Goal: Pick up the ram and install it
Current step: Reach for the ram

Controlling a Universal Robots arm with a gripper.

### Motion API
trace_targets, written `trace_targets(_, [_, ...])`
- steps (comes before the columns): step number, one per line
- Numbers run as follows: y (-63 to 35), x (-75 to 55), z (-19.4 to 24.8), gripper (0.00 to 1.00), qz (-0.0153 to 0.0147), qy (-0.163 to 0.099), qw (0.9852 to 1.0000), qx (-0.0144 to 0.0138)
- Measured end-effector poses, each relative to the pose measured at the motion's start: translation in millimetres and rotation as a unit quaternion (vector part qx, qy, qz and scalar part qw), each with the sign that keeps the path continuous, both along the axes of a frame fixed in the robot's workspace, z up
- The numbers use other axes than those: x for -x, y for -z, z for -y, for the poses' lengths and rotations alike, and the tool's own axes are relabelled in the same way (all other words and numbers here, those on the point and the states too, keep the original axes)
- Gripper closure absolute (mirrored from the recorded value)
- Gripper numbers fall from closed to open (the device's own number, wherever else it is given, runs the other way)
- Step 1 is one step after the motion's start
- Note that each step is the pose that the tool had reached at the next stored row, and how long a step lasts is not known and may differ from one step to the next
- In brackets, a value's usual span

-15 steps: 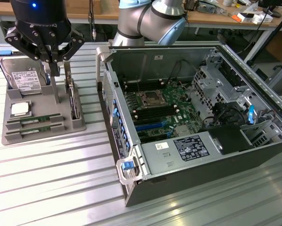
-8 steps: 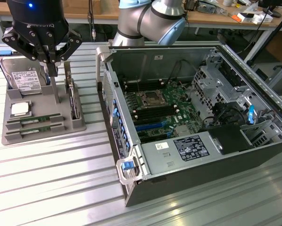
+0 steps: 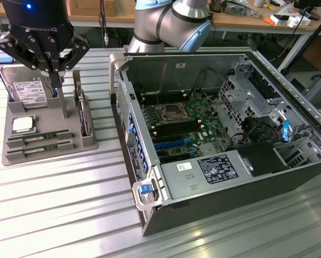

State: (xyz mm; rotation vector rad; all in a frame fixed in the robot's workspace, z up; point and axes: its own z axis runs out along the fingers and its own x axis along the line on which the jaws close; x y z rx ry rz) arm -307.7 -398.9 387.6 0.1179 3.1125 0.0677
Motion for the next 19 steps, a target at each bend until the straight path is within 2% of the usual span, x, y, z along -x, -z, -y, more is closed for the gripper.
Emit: trace_targets(19, [2.0, 19.0, 0.0, 0.89, 0.0, 0.0, 1.0, 0.0])
